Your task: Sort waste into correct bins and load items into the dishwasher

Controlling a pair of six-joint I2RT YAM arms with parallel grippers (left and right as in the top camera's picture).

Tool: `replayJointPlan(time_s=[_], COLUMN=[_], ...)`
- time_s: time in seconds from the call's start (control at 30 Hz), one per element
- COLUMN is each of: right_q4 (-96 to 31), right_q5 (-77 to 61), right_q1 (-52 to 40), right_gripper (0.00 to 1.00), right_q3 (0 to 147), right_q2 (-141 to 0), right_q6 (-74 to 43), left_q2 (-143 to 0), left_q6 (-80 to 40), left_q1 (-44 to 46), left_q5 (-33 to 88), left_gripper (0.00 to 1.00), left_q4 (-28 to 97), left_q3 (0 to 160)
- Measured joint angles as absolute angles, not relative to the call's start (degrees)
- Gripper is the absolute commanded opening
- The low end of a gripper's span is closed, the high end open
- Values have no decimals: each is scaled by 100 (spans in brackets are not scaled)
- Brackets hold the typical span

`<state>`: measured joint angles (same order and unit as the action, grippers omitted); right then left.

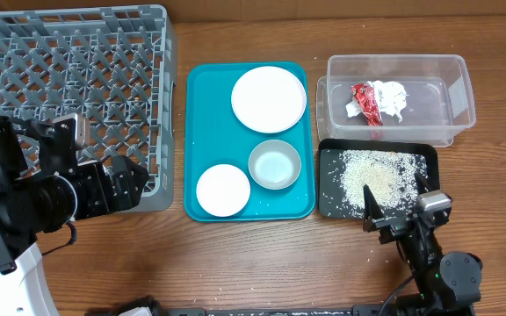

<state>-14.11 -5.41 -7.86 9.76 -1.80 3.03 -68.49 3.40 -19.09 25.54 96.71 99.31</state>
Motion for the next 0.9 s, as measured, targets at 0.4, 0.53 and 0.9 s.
replayJointPlan(time_s=[0.4,0.53,0.9], right_q4=[-454,-395,-397], right_q5=[-941,-991,-1013], right_q1=[-786,-786,-786], right_gripper=[100,100,100], right_q3=[104,104,104], right_q2=[-89,-84,-84], right_q6=[303,303,305], left_q2=[-6849,-6851,-6851], left_q6=[340,340,340], left_q1=[-1909,-1909,-1909], left_q5=[2554,2554,2554], left_gripper=[100,100,100], left_q4=[9671,9671,9671], left_q3=[9931,9931,9931])
